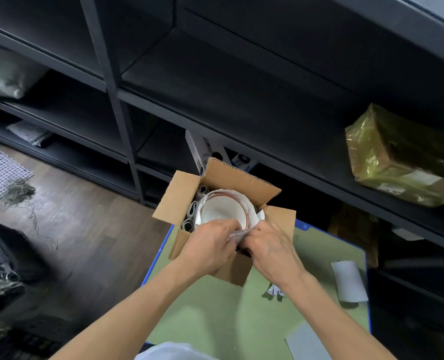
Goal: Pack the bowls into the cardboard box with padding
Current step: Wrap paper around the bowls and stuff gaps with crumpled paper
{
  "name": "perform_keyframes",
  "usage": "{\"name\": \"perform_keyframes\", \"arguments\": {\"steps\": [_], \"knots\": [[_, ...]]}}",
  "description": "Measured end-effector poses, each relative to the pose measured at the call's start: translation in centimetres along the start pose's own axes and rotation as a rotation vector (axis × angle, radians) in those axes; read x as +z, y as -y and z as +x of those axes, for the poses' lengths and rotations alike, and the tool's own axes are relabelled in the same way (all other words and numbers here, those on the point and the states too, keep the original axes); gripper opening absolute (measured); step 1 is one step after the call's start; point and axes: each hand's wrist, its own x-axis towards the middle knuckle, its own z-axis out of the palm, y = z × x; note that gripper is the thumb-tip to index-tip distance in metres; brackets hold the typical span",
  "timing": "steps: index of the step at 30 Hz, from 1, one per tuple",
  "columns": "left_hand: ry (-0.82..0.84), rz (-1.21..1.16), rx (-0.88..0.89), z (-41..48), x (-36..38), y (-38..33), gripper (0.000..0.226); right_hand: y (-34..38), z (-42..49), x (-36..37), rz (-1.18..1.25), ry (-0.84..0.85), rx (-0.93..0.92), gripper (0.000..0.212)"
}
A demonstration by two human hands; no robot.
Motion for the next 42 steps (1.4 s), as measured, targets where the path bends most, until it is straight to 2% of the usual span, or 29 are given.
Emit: {"name": "perform_keyframes", "arguments": {"steps": [5, 10, 16, 24, 28, 33, 38, 42], "knots": [[-0.008, 0.009, 0.018, -0.1, -0.1, 0.1, 0.011, 0.1, -1.3, -1.6, 0.024, 0.003, 0.049, 0.018], [-0.024, 0.021, 0.055, -0.1, 0.0, 0.2, 0.011, 0.8, -2.5, -1.2, 0.028, 0.106, 0.055, 0.047], [-0.026, 0.022, 0.071, -0.2, -0.1, 0.2, 0.011, 1.1, -3.0, -0.5, 0.023, 0.064, 0.097, 0.047], [-0.039, -0.008, 0.072, -0.6, -0.4, -0.3, 0.016, 1.3, -5.3, -0.2, 0.162, -0.078, 0.117, 0.030], [-0.076, -0.056, 0.101, -1.3, -0.9, -1.3, 0.025, 1.3, -7.1, 0.4, 0.356, -0.279, 0.149, 0.019], [-0.148, -0.104, 0.077, -2.3, -1.1, -2.6, 0.020, 0.7, -9.3, 1.3, 0.452, -0.442, 0.232, 0.018], [-0.209, -0.002, 0.071, -3.2, -0.6, -4.3, 0.006, -0.7, -12.1, 3.0, 0.516, -0.478, 0.300, 0.018], [-0.144, 0.015, 0.167, -3.6, 0.4, -6.4, 0.005, -1.7, -14.5, 4.4, 0.536, -0.437, 0.368, 0.019]]}}
